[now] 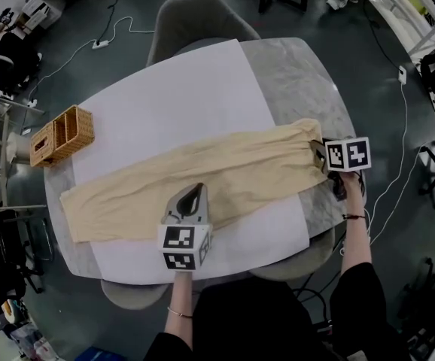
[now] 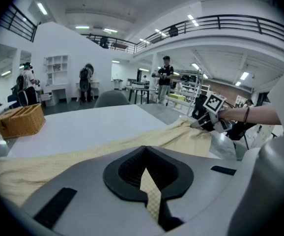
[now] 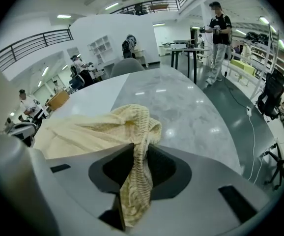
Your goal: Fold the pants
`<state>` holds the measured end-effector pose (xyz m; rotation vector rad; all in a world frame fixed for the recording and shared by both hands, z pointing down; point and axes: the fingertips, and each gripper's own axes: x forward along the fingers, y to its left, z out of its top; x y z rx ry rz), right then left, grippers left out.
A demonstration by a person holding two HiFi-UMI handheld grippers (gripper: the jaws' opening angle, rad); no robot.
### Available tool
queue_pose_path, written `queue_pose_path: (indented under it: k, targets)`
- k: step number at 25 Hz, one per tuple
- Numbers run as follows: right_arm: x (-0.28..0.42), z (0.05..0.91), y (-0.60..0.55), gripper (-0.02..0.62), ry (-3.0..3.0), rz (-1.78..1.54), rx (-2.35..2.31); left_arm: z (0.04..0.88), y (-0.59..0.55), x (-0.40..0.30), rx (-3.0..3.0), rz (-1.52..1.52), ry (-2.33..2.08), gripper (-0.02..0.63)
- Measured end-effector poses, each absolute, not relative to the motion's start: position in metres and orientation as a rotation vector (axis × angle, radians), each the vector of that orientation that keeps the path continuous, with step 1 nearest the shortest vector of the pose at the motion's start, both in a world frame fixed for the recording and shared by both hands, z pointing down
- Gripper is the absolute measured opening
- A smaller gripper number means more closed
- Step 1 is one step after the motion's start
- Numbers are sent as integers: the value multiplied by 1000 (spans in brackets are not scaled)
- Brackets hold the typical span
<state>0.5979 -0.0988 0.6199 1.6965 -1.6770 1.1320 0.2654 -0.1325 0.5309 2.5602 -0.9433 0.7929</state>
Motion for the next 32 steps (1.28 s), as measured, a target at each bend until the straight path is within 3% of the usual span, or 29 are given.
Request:
queue_pose_path:
  k: [7, 32]
  targets:
    - [604, 620, -92, 52, -1711, 1217, 1700, 528, -116, 265, 2572, 810, -969, 8]
    - [559, 515, -90, 46, -1840, 1289, 1821, 470, -109, 170, 2521, 698, -1269, 8]
